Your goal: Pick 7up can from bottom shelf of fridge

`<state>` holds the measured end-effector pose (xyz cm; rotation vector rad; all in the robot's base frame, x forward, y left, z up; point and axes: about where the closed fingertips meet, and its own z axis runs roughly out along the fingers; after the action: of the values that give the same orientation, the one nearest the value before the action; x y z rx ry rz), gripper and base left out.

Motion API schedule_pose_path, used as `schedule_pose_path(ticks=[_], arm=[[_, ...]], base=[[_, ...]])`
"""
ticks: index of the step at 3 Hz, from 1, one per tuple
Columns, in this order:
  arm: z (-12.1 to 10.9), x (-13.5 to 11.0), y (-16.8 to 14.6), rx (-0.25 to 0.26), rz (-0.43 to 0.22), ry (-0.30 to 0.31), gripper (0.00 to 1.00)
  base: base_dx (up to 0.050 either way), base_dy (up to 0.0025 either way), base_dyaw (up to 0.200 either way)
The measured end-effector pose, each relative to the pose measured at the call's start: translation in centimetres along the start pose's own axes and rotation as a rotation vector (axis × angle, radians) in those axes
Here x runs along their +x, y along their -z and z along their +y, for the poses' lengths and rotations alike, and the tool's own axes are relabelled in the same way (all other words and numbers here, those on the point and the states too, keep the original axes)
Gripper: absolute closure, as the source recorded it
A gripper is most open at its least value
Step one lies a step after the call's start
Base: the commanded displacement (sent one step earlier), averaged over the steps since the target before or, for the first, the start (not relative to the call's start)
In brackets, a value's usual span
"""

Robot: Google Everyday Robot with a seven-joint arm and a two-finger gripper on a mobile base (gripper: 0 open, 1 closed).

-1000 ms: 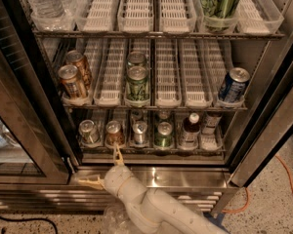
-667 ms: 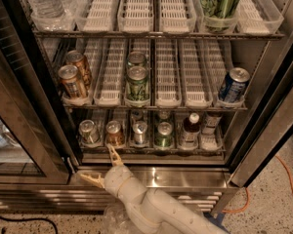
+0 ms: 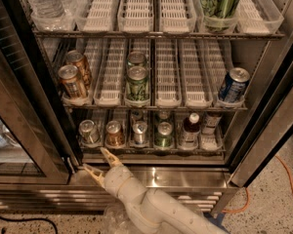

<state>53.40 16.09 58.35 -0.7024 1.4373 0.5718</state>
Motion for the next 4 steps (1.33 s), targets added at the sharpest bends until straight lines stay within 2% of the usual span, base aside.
schedule_pose_path(ticks=[1,2,3,4], arm=[[0.00,0.00,0.00,0.000,0.000,0.000,0.06],[0.00,0.00,0.00,0.000,0.000,0.000,0.19],[0.01,-0.04,-0.07,0.002,0.001,0.004,0.28],[-0.05,-0.03,-0.20,0.007,0.004,0.008,0.26]], base=[[0.000,0.00000,0.000],[0.000,0.00000,0.000],[0.000,0.00000,0.000],[0.000,0.00000,0.000]])
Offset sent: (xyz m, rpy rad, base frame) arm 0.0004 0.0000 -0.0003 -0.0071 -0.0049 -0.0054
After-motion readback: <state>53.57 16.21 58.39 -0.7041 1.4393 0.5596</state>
